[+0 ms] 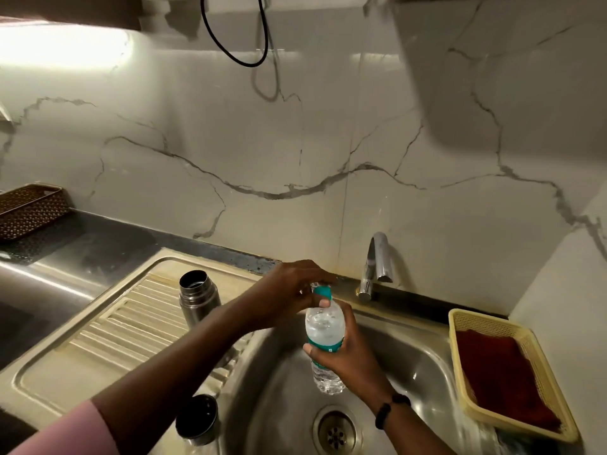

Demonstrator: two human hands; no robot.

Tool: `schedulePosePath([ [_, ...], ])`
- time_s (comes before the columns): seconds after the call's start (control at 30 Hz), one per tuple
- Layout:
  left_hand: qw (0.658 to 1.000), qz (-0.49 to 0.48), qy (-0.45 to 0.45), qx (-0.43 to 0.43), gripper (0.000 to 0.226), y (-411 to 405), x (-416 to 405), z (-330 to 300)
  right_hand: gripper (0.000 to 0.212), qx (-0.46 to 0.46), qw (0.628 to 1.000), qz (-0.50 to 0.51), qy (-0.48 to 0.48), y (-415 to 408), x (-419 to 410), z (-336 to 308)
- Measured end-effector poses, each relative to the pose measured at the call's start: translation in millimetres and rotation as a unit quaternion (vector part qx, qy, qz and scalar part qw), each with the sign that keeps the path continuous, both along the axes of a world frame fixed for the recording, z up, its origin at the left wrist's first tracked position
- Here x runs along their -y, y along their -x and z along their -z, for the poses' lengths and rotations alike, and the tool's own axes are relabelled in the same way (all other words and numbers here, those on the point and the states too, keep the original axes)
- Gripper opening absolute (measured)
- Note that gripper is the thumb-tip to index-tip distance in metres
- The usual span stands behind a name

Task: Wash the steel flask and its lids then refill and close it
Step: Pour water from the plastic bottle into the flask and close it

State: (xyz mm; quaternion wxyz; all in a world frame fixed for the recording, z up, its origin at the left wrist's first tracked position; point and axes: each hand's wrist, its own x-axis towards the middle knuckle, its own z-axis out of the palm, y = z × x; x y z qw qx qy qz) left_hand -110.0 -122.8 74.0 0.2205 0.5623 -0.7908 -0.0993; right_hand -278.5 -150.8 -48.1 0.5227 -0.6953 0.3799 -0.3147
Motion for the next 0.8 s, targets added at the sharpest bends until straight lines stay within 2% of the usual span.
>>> schedulePosePath([
  [0.07,0.998,0.035,0.009,0.045,0.035,-2,-4,5,0.076,-0.007,1.000,-0.016,0.001,6,-5,-3],
  [0.2,0.998,0.021,0.001,0.064,0.036,3,-13,11,0.073,-0.006,1.000,-0.021,0.011,8,-16,-7],
  [0.37,0.991,-0.067,0.026,0.112,0.039,9,-30,10,0.075,-0.004,0.999,-0.006,0.045,1,-29,-6],
  [0.47,0.969,-0.156,0.054,0.183,0.050,15,-39,14,0.074,-0.002,0.998,-0.006,0.069,-2,-34,-1],
  [0.53,0.974,-0.175,0.030,0.143,0.052,15,-43,20,0.074,-0.004,0.998,-0.004,0.061,-4,-38,0],
  [0.63,0.996,-0.085,-0.011,0.036,0.039,6,-49,22,0.072,-0.015,0.999,-0.020,0.045,-4,-40,4],
  [0.73,0.999,0.013,-0.042,0.030,0.032,-12,-55,19,0.072,-0.018,0.999,-0.037,0.030,-2,-43,9],
  [0.8,0.998,0.009,-0.041,0.038,0.031,-19,-60,22,0.074,-0.021,0.998,-0.054,0.027,-2,-46,13],
])
